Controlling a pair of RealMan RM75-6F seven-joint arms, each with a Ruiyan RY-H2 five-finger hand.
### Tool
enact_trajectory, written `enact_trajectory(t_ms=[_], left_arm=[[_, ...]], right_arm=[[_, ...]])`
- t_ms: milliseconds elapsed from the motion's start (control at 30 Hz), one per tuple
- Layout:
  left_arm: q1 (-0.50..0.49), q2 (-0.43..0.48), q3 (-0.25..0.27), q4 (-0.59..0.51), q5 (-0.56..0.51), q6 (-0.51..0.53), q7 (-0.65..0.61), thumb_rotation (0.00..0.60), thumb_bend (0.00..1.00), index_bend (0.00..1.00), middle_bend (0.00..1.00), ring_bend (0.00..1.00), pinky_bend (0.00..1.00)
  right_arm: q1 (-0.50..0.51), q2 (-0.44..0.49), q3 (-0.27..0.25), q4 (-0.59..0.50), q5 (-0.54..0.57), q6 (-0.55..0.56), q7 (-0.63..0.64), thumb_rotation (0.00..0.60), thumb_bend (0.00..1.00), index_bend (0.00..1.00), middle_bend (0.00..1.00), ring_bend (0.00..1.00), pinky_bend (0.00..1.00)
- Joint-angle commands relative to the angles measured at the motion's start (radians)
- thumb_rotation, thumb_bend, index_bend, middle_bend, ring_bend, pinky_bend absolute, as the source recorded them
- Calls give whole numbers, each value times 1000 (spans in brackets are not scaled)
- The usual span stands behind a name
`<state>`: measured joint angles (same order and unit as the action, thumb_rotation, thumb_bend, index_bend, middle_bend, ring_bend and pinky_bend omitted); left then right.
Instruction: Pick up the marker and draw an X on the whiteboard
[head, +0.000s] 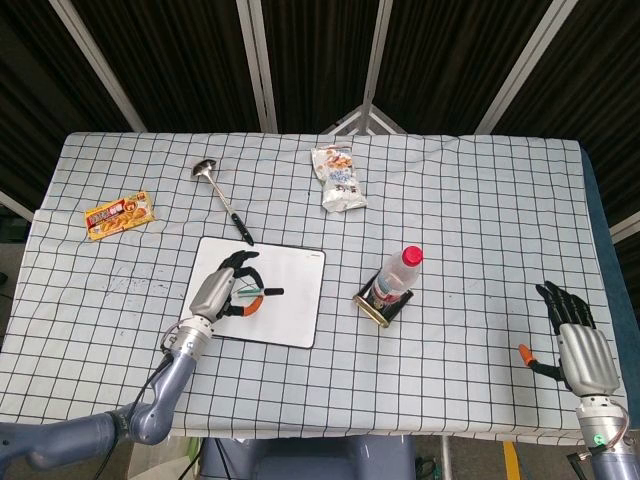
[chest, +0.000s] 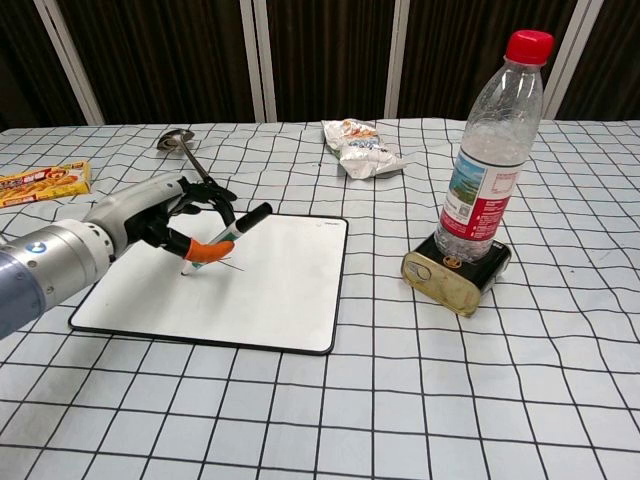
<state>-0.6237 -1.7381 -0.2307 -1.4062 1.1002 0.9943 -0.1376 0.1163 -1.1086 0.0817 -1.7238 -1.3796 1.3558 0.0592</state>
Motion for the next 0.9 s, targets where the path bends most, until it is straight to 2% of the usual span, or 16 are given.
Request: enact_trajectory(t_ms=[33,200,400,533,900], left_arm=[[32,46,1,-68,28,32,-42,600,558,690,102,0,0],[40,81,-28,-127,78,70,-86,600,558,690,103,0,0],[16,72,-57,-118,83,63,-92,600,558,690,103,0,0],[-29,19,-77,-60,62,26,-74,600,557,690,105,0,0],[-74,-100,-77,93,40,6,-53,600,557,692,108,0,0]], right_arm=[[0,-1,0,-2,1,0,-1,600,312,0,0,0,0],[1,0,2,-9,12,-6,2,600,312,0,0,0,0],[1,0,3,-8,13,-7,2,600,312,0,0,0,0],[1,2,3,-8,14,-9,6,600,312,0,0,0,0],[3,9,2,-6,11,-17,25,600,312,0,0,0,0]])
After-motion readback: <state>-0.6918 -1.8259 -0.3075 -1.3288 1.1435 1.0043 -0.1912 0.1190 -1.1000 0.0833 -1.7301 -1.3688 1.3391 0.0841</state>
